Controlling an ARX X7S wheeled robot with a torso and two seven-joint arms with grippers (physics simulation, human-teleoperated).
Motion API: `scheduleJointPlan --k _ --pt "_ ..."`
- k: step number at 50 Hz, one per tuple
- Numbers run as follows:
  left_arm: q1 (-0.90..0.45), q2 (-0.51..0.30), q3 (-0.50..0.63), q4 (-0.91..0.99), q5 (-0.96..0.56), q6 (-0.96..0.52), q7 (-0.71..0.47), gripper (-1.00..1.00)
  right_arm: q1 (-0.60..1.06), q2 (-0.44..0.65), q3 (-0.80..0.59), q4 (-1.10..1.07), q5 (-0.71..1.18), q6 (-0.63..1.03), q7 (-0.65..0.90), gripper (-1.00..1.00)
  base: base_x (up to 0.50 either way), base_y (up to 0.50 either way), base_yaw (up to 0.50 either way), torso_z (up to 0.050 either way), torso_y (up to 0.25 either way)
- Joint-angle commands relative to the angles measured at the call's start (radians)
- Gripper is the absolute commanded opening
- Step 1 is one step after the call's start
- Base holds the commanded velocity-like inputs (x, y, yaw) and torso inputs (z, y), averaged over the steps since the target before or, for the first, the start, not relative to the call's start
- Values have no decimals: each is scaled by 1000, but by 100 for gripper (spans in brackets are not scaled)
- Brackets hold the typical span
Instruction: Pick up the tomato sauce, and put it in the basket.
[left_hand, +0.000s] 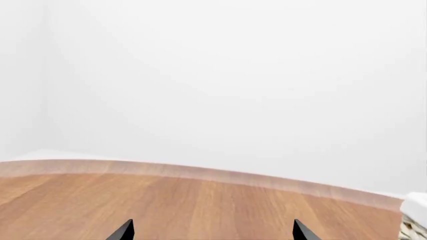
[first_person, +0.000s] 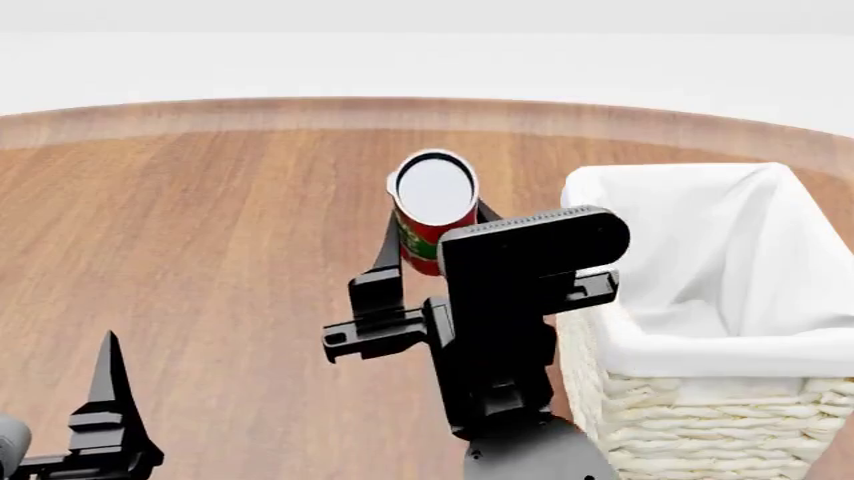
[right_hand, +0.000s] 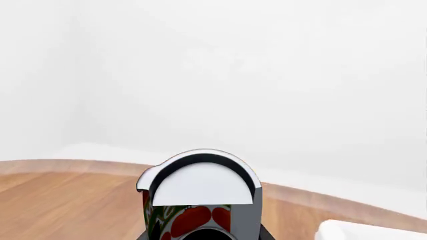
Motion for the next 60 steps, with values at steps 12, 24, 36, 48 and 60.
scheduleJointPlan --k 12,24,36,48,60 --pt "6 -6 7 -3 0 6 -7 100 343 -15 45 265 -5 63 -87 -100 0 0 0 0 0" --pt "7 -6 11 -21 3 19 -7 100 499 -25 72 553 -27 -15 -137 -100 0 0 0 0 0" --pt "5 -8 12 -31 1 24 -7 100 676 -57 77 973 -68 -156 -194 -100 0 0 0 0 0" --pt "5 -6 18 -48 3 36 -6 100 884 -92 105 1517 -112 -367 -233 -100 0 0 0 0 1" --pt "8 -5 21 -63 2 50 -5 100 847 -54 295 1518 -244 -302 -202 -100 0 0 0 0 0"
